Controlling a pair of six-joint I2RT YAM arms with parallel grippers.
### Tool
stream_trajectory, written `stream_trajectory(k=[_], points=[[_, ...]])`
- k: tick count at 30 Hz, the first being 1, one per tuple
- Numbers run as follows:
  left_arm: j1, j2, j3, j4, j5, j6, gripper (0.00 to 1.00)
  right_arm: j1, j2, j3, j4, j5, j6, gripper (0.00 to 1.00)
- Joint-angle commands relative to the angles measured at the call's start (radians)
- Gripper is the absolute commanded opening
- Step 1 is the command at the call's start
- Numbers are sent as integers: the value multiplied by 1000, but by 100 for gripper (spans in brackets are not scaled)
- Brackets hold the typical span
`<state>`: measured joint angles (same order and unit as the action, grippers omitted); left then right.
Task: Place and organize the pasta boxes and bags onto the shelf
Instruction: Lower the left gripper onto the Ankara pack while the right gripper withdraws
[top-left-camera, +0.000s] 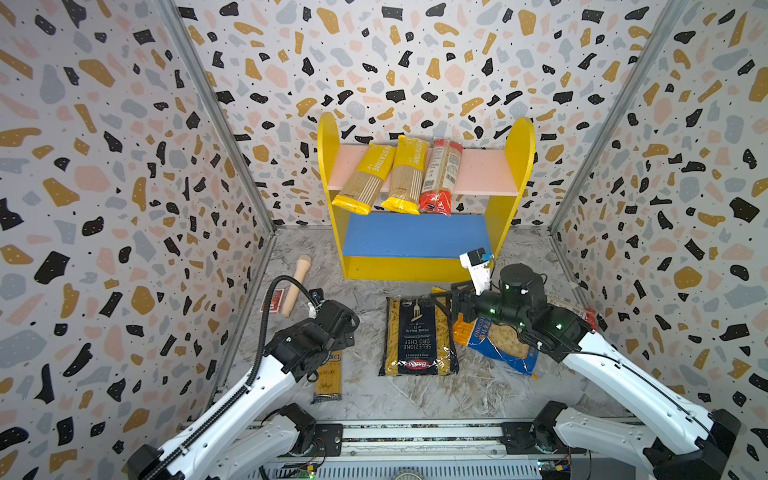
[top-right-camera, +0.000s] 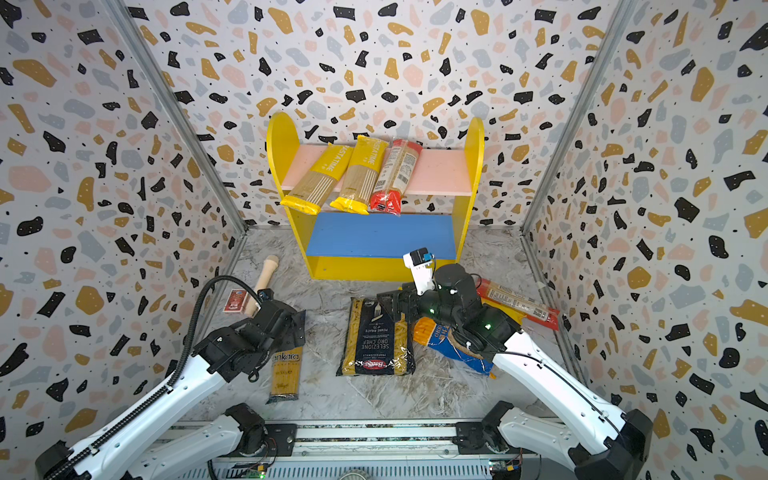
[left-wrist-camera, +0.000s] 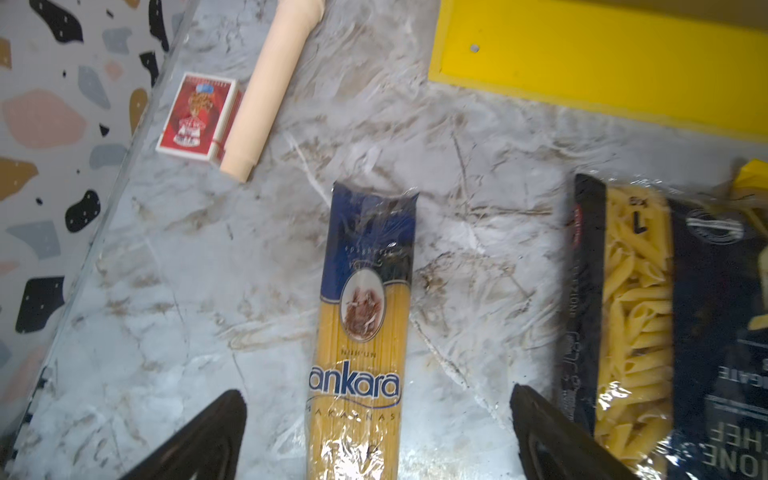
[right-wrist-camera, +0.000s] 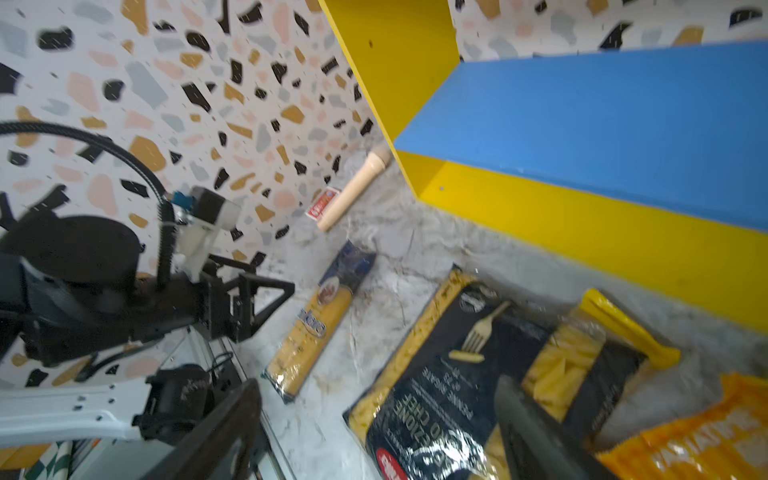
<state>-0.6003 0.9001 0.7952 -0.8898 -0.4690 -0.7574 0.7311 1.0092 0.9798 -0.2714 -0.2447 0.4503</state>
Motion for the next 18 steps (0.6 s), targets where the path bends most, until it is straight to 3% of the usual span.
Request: stream_trajectory(k=[1,11,18], points=[[4,32,-33,-19,2,-112,100,5,-101,-8,6,29,-23,88],[3,219,-195,106,35,-258,100,4,-239,-109,-14,30,-48,88],[2,173,-335,181,110,-324,100,1,-232,-137,-14,1,-62,88]])
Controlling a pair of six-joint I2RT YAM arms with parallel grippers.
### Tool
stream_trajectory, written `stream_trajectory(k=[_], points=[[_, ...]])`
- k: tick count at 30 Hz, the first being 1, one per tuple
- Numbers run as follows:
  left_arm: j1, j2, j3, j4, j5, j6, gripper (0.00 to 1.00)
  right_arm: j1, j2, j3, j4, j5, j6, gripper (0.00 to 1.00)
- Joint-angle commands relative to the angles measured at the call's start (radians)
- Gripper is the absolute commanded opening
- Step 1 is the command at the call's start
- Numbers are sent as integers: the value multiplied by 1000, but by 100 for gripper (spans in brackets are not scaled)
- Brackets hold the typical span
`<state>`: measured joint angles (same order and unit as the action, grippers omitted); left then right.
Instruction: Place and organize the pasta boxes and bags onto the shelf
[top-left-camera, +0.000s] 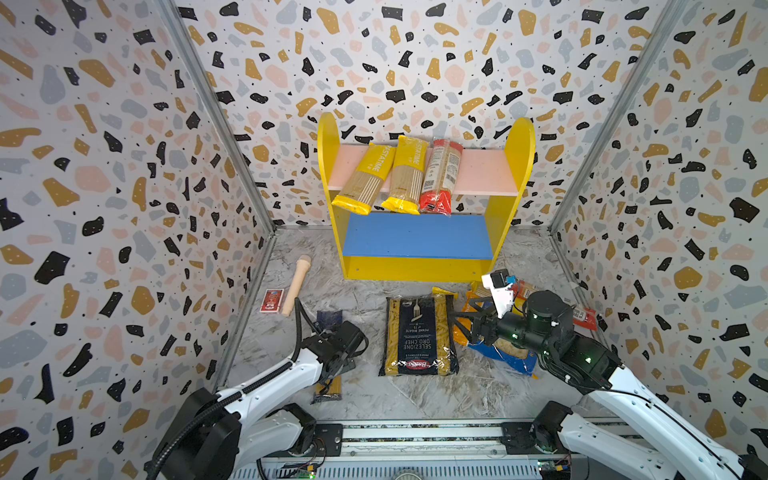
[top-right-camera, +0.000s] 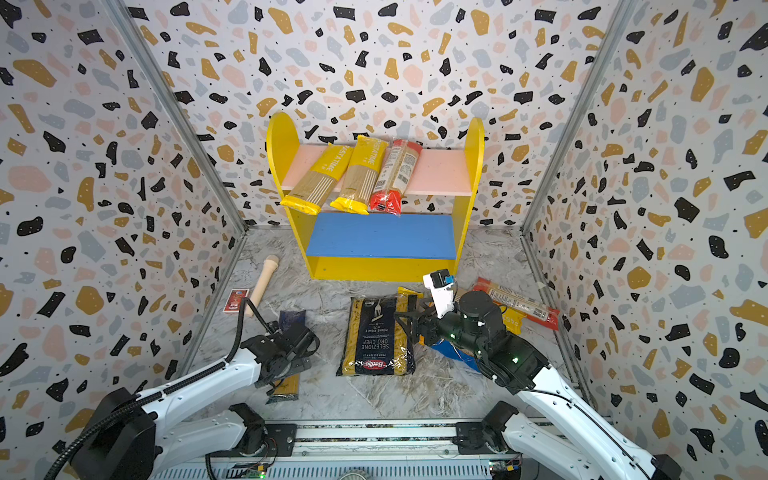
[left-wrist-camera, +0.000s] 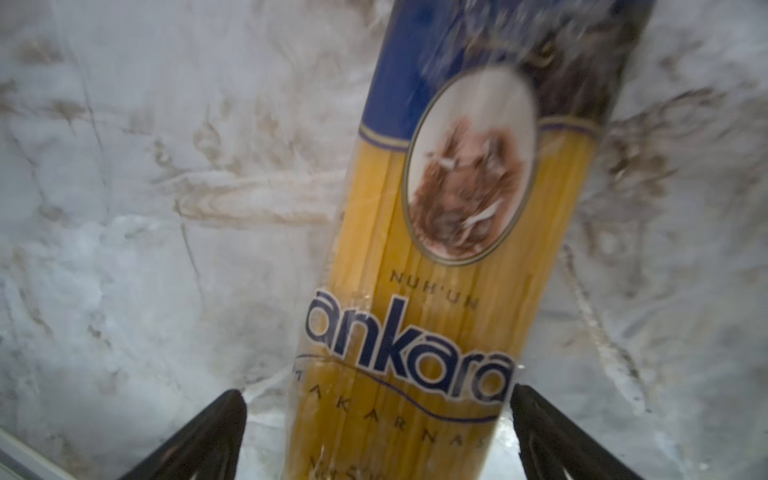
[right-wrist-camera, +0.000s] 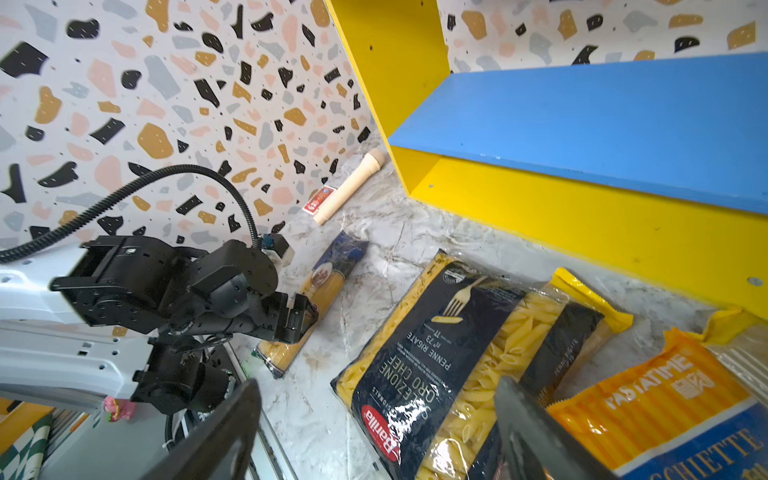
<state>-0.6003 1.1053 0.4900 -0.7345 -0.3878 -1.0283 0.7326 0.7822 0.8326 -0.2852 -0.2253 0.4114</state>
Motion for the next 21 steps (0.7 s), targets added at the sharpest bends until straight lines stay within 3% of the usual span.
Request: stream_trajectory(k=[1,8,13,16,21], points=[[2,-46,-44,24,27,-61,100,-3,0,11,1,-22,-25,88],[-4,-120,-163,118,121,-92,100,-7,39,25,12,-52,-27,88],[-28,-129,-160,107,107,-88,98,-7,54,38,20,-69,-17,88],[-30,-123,-159,110,113,-70,88,-7,51,49,18,-69,-12,88],[-30,-72,-144,115,128,-26,55,-7,38,53,16,-59,-3,88]])
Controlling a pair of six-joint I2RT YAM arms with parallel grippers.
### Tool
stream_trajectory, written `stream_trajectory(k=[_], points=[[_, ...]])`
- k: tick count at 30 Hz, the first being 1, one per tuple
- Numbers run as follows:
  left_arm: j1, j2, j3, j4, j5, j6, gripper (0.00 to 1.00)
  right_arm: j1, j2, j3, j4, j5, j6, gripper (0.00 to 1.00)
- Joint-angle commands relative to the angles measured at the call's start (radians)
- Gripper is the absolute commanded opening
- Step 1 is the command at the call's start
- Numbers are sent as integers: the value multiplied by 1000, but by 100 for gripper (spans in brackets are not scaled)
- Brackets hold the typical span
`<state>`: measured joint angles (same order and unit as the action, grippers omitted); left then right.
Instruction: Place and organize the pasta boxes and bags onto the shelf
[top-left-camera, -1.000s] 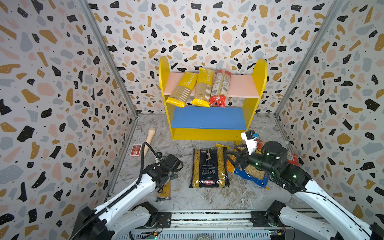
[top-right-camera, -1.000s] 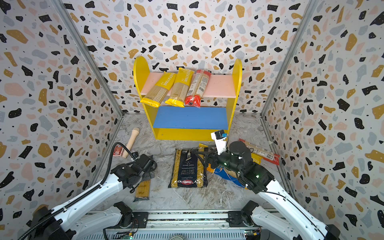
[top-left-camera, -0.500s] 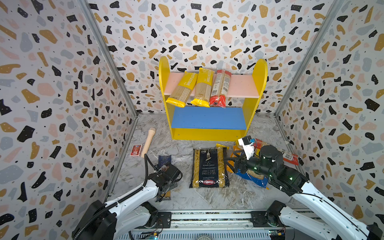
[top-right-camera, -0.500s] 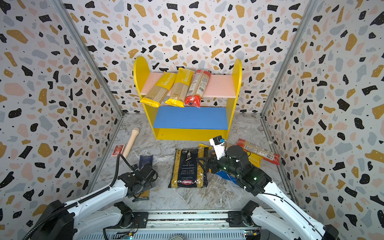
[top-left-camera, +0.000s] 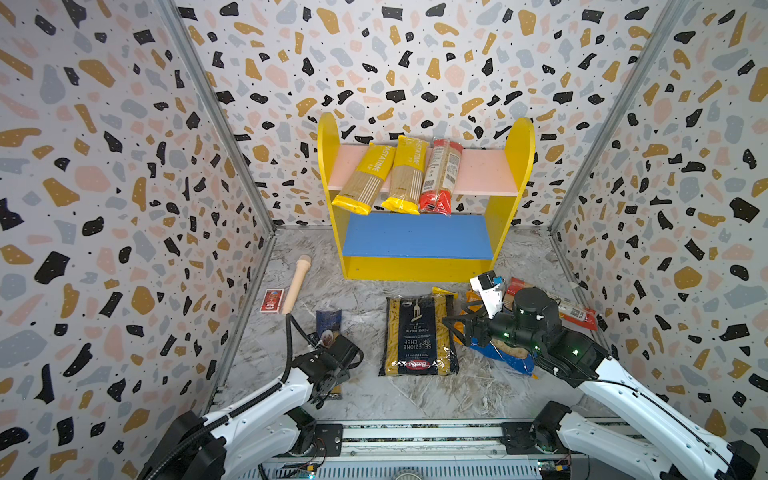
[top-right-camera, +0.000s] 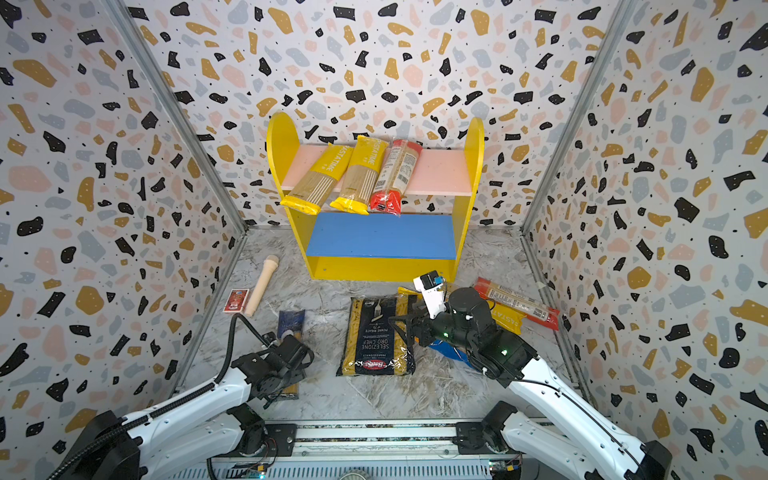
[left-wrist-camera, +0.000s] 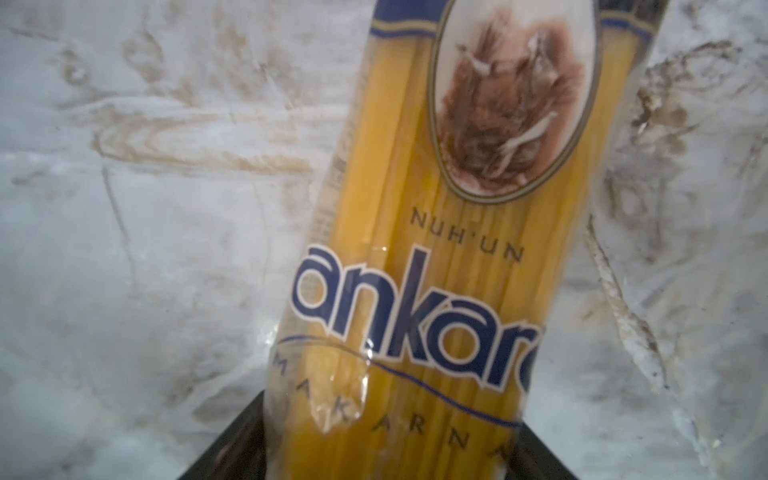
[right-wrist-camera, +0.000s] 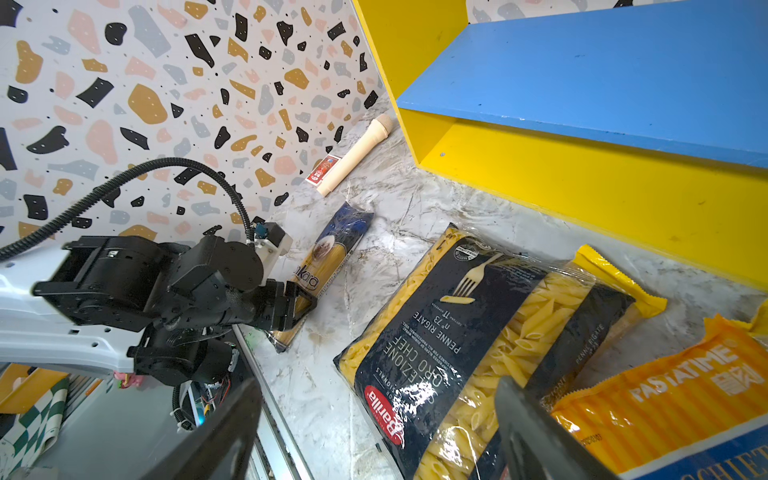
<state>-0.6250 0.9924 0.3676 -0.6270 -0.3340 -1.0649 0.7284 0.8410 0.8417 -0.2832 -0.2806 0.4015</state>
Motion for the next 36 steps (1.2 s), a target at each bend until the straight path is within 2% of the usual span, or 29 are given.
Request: stream_trajectory(k=[1,4,8,12,19,29,36], points=[[-5,51,-18,9,78,15,50,-3,-23,43,15,-3,8,88],[-6,83,-8,32,103,50,26,-4,-14,34,16,1,1,88],[-7,113,56,20,118,101,15,-17,12,11,29,-19,-7,88],[-8,131,168,-30,104,172,13,-88,38,-17,81,-137,5,88],[-31,140,346,-51,172,329,11,-261,123,-122,255,-387,73,88],[-89,152,594,-89,247,409,12,-261,208,-172,421,-460,185,88],[-104,152,622,-73,240,429,11,-183,267,-183,484,-430,268,89]])
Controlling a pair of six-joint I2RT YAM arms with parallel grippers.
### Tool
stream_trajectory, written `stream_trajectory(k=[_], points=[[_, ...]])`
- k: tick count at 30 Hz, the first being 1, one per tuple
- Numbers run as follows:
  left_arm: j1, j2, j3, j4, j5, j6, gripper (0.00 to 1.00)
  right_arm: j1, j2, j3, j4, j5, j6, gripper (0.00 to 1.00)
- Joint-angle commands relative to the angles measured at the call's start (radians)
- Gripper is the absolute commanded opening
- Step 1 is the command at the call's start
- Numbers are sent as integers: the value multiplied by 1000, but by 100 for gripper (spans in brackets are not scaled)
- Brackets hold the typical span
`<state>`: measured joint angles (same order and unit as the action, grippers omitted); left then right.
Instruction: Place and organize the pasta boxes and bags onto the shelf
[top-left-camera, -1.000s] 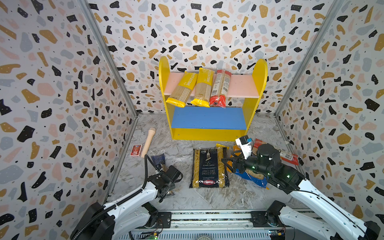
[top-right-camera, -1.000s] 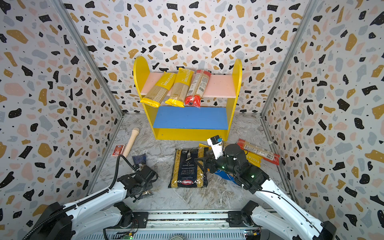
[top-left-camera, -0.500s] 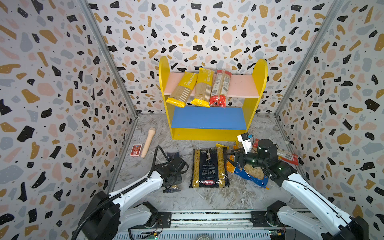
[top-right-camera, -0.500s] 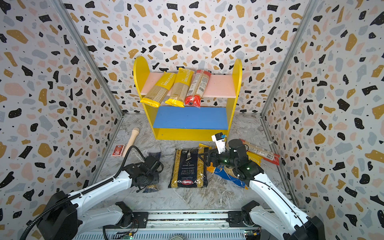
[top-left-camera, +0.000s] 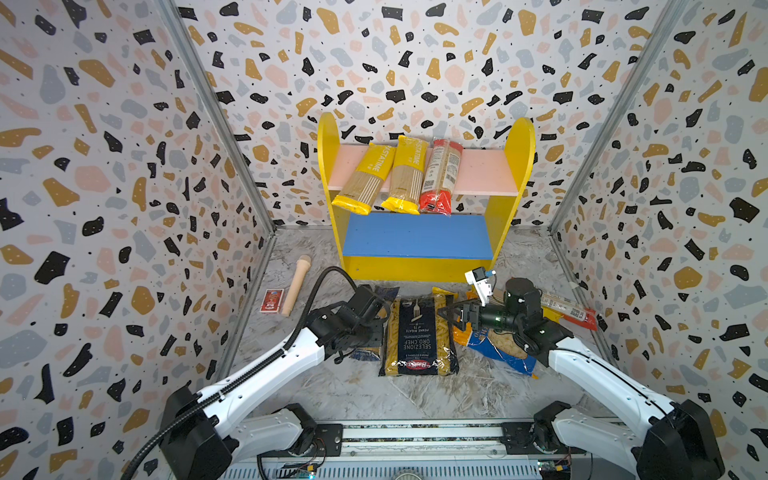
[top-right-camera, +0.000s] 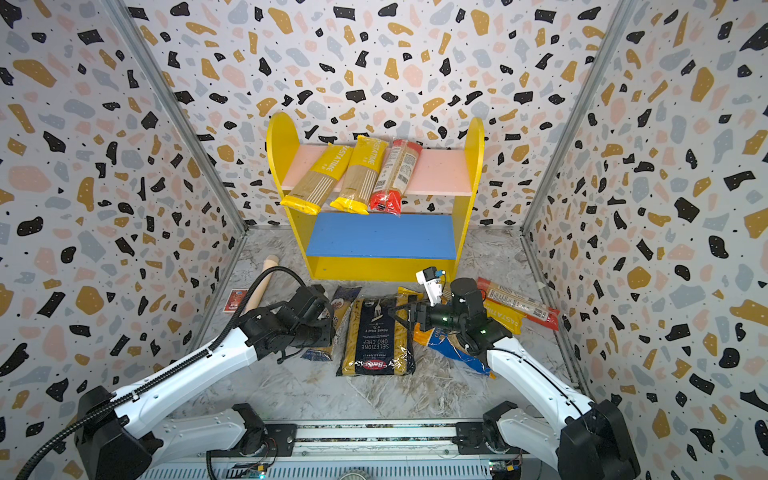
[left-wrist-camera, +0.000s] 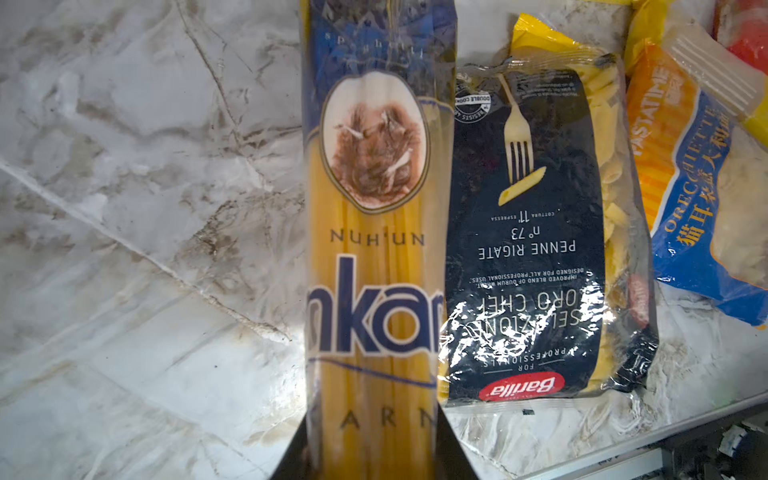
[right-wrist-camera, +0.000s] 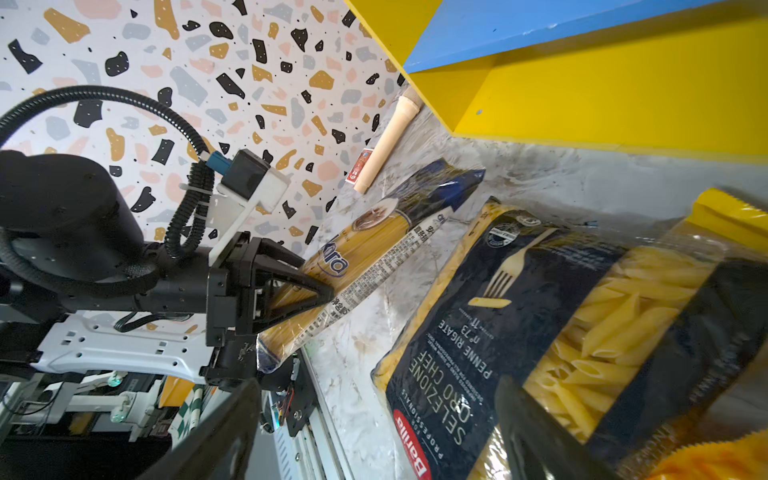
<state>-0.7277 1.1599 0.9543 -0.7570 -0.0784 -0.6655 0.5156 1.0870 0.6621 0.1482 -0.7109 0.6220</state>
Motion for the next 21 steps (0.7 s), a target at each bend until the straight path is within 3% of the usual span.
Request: stream_trajectory(k=[1,6,12,17,21], points=[[-2,-18,30,68,-11,30,11,41,40,-12,71,1,67,89],[-4,-25,45,96,8,32,10,74,155,-53,245,-32,187,90],[-4,-44,97,87,-2,47,10,90,322,-52,550,-123,419,90],[-5,-49,94,109,9,53,10,138,453,22,608,-125,507,90],[-5,-55,87,129,25,54,10,170,522,99,584,-106,504,90]])
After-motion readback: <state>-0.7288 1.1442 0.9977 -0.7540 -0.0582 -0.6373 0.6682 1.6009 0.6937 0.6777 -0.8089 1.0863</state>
